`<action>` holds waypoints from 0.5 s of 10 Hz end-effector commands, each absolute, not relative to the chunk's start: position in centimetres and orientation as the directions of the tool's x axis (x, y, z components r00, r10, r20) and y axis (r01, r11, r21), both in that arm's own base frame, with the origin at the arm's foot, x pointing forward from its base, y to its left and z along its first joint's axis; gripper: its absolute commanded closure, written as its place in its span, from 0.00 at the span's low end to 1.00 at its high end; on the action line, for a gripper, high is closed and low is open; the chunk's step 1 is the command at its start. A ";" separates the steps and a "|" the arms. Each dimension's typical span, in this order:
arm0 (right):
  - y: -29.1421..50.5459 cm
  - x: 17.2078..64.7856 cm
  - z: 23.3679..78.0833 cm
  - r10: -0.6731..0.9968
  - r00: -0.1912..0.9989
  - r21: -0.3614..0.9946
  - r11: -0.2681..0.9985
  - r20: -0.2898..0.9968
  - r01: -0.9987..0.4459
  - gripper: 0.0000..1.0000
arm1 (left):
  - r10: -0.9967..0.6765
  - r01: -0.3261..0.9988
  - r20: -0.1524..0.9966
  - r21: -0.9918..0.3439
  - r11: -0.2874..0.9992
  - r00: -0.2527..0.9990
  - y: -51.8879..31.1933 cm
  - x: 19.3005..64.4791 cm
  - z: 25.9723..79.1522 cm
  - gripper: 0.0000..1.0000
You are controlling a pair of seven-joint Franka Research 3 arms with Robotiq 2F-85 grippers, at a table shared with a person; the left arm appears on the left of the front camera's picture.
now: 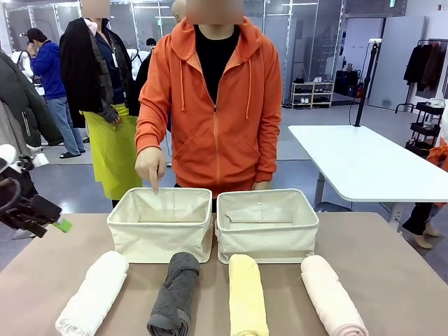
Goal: Divide the towels into two baskets.
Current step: Pick up one hotel-folded towel and place it in the Fabric basket indicated by the person.
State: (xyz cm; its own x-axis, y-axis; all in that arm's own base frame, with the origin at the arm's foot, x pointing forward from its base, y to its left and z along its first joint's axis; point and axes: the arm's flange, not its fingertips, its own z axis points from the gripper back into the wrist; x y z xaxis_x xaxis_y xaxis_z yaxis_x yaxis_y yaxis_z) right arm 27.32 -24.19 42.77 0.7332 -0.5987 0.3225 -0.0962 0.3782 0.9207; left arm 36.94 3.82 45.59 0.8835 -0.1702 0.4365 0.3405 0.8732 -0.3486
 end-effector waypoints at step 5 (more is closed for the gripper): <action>-24.3 27.1 43.1 -0.604 0.729 0.924 0.369 0.323 -0.104 0.00 | -0.104 0.200 0.327 -0.276 0.940 0.939 -2.9 32.6 38.9 0.00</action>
